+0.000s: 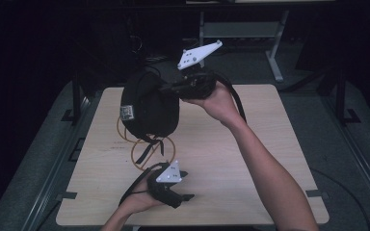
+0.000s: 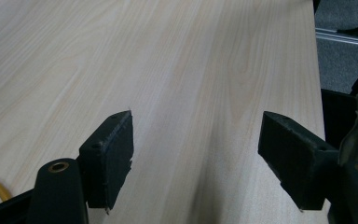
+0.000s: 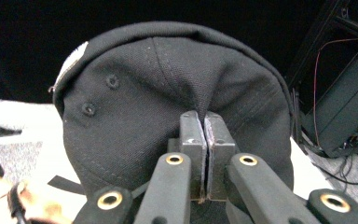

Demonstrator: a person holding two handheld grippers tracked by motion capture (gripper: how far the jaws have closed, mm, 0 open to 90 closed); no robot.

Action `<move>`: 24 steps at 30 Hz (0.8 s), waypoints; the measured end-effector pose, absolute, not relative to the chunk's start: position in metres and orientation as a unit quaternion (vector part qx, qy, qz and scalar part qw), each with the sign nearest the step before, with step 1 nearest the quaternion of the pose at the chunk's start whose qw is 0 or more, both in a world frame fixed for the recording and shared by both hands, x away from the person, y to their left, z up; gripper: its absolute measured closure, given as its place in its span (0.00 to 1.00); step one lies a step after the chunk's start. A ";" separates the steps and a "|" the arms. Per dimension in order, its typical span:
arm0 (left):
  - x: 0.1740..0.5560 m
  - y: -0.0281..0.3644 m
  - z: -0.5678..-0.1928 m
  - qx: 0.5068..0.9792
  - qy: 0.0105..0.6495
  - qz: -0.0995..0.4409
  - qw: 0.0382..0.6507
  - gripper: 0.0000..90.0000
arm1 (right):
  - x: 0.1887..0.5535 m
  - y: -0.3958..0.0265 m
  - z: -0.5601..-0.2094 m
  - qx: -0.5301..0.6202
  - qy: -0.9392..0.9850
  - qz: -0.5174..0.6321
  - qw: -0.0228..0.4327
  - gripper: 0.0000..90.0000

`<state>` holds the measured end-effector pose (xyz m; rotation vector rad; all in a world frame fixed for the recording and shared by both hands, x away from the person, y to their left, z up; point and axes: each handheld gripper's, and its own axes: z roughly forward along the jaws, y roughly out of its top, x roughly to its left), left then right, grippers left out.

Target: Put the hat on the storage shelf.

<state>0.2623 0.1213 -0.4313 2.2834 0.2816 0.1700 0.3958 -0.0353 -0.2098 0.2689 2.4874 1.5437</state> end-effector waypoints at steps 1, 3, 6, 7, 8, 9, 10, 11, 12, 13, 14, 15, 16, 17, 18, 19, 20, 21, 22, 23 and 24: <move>0.263 0.122 -0.431 0.906 0.110 0.068 0.403 0.29 | 0.397 -0.032 -0.210 0.093 0.840 0.525 0.099 0.98; 0.262 0.122 -0.431 0.904 0.113 0.067 0.407 0.29 | 0.401 -0.026 -0.210 0.095 0.840 0.526 0.095 0.98; 0.263 0.122 -0.430 0.904 0.113 0.066 0.407 0.30 | 0.404 -0.019 -0.211 0.099 0.839 0.527 0.090 0.98; 0.263 0.122 -0.430 0.903 0.114 0.065 0.410 0.30 | 0.407 -0.014 -0.211 0.101 0.838 0.529 0.087 0.98; 0.263 0.122 -0.430 0.903 0.114 0.065 0.410 0.30 | 0.407 -0.014 -0.211 0.101 0.838 0.529 0.087 0.98; 0.263 0.123 -0.430 0.903 0.115 0.065 0.409 0.30 | 0.411 -0.009 -0.212 0.103 0.837 0.532 0.082 0.98; 0.263 0.123 -0.430 0.903 0.115 0.065 0.409 0.30 | 0.412 -0.007 -0.212 0.105 0.837 0.532 0.079 0.98; 0.264 0.123 -0.430 0.903 0.114 0.065 0.410 0.30 | 0.414 -0.005 -0.212 0.107 0.835 0.534 0.077 0.98; 0.264 0.123 -0.430 0.903 0.114 0.065 0.410 0.30 | 0.414 -0.005 -0.212 0.107 0.835 0.534 0.077 0.98; 0.264 0.123 -0.430 0.902 0.115 0.064 0.412 0.30 | 0.416 0.000 -0.213 0.110 0.835 0.534 0.073 0.98; 0.264 0.123 -0.430 0.902 0.115 0.064 0.412 0.30 | 0.417 0.002 -0.213 0.111 0.835 0.535 0.071 0.98; 0.264 0.123 -0.430 0.900 0.115 0.064 0.416 0.30 | 0.419 0.006 -0.214 0.112 0.833 0.538 0.070 0.98; 0.264 0.123 -0.430 0.900 0.115 0.064 0.416 0.30 | 0.419 0.006 -0.214 0.112 0.833 0.538 0.070 0.98; 0.264 0.124 -0.429 0.899 0.117 0.063 0.417 0.30 | 0.420 0.013 -0.215 0.114 0.834 0.537 0.064 0.98; 0.264 0.124 -0.429 0.899 0.117 0.063 0.417 0.30 | 0.420 0.013 -0.215 0.114 0.834 0.537 0.064 0.98; 0.264 0.124 -0.429 0.898 0.119 0.062 0.420 0.30 | 0.421 0.015 -0.216 0.115 0.834 0.536 0.062 0.98; 0.264 0.123 -0.429 0.897 0.121 0.060 0.422 0.30 | 0.423 0.022 -0.218 0.120 0.835 0.534 0.056 0.98; 0.264 0.123 -0.429 0.897 0.121 0.060 0.422 0.30 | 0.424 0.025 -0.218 0.122 0.833 0.537 0.053 0.98; 0.264 0.124 -0.429 0.897 0.120 0.060 0.421 0.30 | 0.424 0.025 -0.218 0.122 0.833 0.537 0.053 0.98; 0.264 0.123 -0.429 0.896 0.119 0.060 0.423 0.30 | 0.426 0.032 -0.219 0.127 0.834 0.535 0.048 0.98; 0.264 0.123 -0.429 0.896 0.119 0.060 0.423 0.30 | 0.426 0.034 -0.219 0.129 0.834 0.534 0.050 0.98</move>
